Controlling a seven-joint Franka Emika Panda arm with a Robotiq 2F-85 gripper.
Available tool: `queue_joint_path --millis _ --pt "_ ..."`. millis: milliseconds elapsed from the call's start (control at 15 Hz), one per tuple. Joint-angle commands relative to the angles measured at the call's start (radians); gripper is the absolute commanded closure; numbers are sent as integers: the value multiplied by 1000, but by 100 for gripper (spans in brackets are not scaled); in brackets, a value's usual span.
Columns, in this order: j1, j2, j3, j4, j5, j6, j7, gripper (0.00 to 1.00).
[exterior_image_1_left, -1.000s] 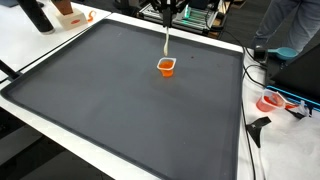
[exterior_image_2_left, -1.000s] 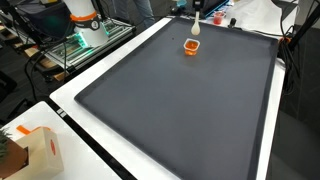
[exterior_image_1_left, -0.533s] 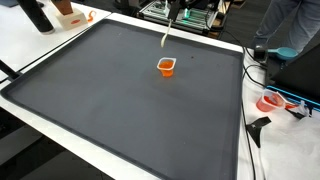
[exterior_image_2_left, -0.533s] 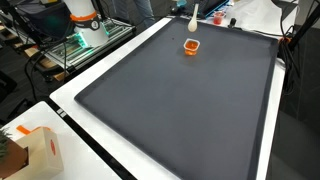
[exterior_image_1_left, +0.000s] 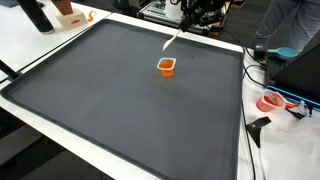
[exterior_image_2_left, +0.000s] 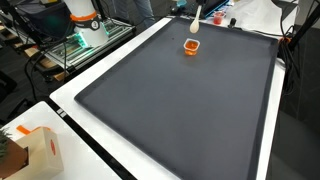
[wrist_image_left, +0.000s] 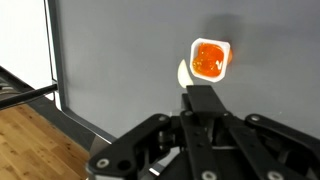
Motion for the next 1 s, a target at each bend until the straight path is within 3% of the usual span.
queue_joint_path --millis 0,400,933 --pt "58 104 -16 79 -99 -84 119 97" --pt "117 219 -32 172 -167 -221 250 97" --pt "158 317 -45 263 -174 -338 340 97"
